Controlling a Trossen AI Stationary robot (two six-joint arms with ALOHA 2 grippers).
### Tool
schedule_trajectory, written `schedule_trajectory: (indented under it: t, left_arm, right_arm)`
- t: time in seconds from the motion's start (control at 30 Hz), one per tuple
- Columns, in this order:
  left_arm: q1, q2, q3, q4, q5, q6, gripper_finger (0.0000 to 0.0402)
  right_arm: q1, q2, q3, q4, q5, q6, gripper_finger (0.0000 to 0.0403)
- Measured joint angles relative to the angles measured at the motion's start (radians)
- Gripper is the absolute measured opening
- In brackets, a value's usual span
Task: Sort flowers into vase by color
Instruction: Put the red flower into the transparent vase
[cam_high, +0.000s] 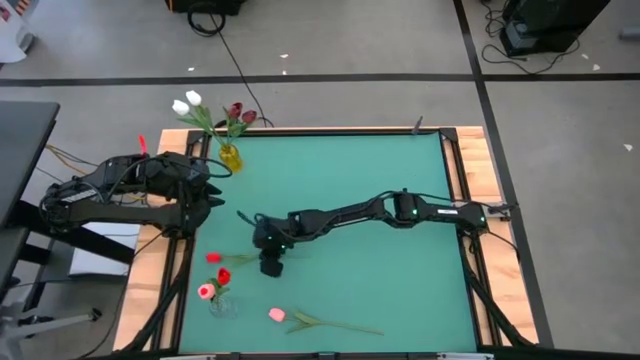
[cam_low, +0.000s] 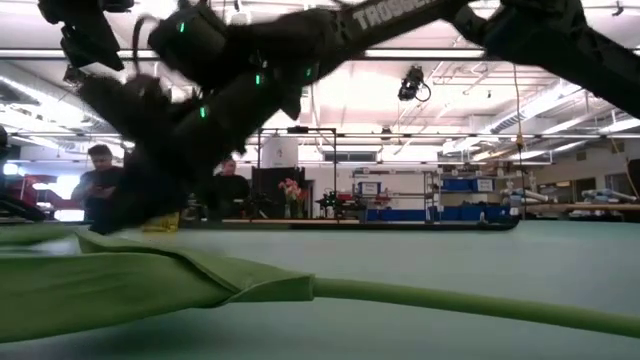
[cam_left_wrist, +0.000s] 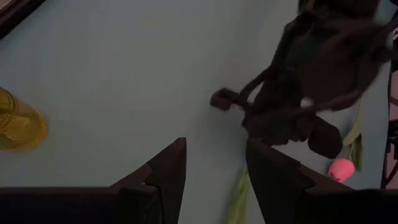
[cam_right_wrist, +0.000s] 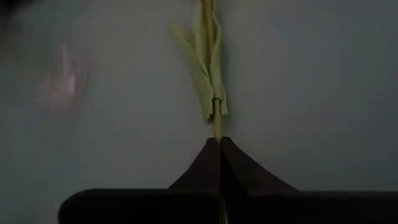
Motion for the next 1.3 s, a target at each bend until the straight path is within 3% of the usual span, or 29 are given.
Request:
schedule_trajectory:
  t: [0.17, 0.3, 0.53, 0.67, 0.93, 1.13, 1.3]
  left_arm:
    - [0.0, 0.0, 0.0, 0.0, 0.003, -0.028, 0.0172]
    - [0.0, 0.0, 0.025, 0.001, 0.004, -0.073, 0.0172]
    - [0.0, 0.0, 0.197, 0.06, -0.001, -0.126, 0.0172]
    - [0.0, -0.003, 0.274, 0.163, -0.009, -0.139, 0.0172]
    - [0.0, 0.005, 0.289, 0.28, -0.012, -0.132, 0.0172]
    - [0.0, 0.026, 0.288, 0.364, -0.035, -0.013, 0.0172]
    - [0.0, 0.056, 0.289, 0.458, -0.04, 0.064, 0.0172]
  right_arm:
    - [0.0, -0.119, 0.002, -0.013, 0.175, 0.119, 0.0004]
    - [0.007, -0.214, 0.004, -0.073, 0.387, 0.145, 0.0002]
    - [0.025, -0.351, 0.004, -0.069, 0.73, -0.009, 0.0001]
    - [0.031, -0.39, 0.004, 0.009, 0.841, -0.114, 0.0001]
    - [0.033, -0.425, 0.004, 0.34, 0.819, -0.343, 0.0]
    - [0.02, -0.424, 0.004, 0.457, 0.632, -0.286, 0.0]
    - [0.014, -0.424, 0.004, 0.496, 0.621, -0.275, 0.0]
